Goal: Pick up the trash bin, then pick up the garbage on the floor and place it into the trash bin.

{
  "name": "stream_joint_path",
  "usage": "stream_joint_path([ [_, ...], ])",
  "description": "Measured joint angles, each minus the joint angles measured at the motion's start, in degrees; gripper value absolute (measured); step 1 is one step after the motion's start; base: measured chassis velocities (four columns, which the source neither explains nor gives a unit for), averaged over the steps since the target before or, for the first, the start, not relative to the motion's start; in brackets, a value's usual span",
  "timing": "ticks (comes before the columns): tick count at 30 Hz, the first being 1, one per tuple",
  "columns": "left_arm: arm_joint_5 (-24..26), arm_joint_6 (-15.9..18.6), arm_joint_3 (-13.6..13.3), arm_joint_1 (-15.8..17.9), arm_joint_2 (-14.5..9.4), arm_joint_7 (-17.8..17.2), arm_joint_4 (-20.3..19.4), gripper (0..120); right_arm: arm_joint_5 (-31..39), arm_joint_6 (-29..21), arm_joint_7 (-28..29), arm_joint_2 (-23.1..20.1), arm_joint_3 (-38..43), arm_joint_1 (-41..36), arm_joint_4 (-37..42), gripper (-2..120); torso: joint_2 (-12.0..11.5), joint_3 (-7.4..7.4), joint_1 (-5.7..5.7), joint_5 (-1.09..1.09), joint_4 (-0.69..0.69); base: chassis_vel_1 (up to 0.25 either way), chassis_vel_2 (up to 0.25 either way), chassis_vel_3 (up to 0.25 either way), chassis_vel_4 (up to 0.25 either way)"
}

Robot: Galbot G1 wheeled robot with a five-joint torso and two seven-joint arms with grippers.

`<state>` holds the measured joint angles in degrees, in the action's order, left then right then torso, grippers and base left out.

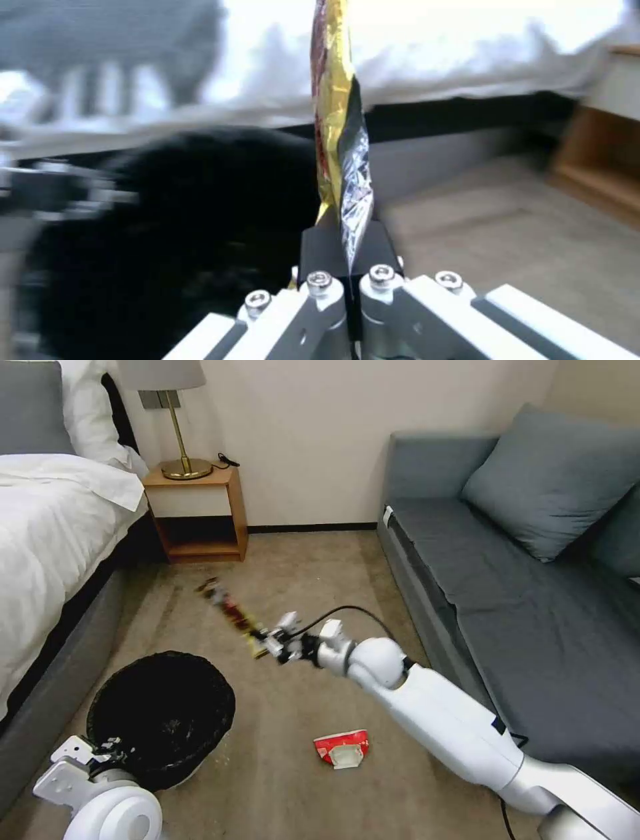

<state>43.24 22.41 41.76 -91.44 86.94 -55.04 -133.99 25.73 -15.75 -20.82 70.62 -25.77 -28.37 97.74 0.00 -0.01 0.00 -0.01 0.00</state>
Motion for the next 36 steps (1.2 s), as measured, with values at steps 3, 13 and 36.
stream_joint_path([
  [3,-0.2,0.0,-0.4,0.0,0.4,0.0,0.0,0,0.2,-0.7,0.8,2.7,-5.7,2.2,-0.6,0,0.0,0.00,0.00,0.00,0.01,0.000,0.000,0.000,0.000],
  [13,-0.4,0.0,-0.8,-0.1,0.9,0.0,0.1,0,-0.1,-1.0,1.6,9.5,-12.2,7.1,-9.3,0,0.0,0.00,0.00,0.00,0.00,0.000,0.000,0.000,0.000],
  [36,-0.4,0.0,-0.7,0.4,0.8,0.0,0.8,0,-1.9,-5.3,0.1,8.5,-15.0,9.1,-11.7,43,0.0,0.01,0.00,0.01,0.00,0.000,0.000,0.000,0.000],
])
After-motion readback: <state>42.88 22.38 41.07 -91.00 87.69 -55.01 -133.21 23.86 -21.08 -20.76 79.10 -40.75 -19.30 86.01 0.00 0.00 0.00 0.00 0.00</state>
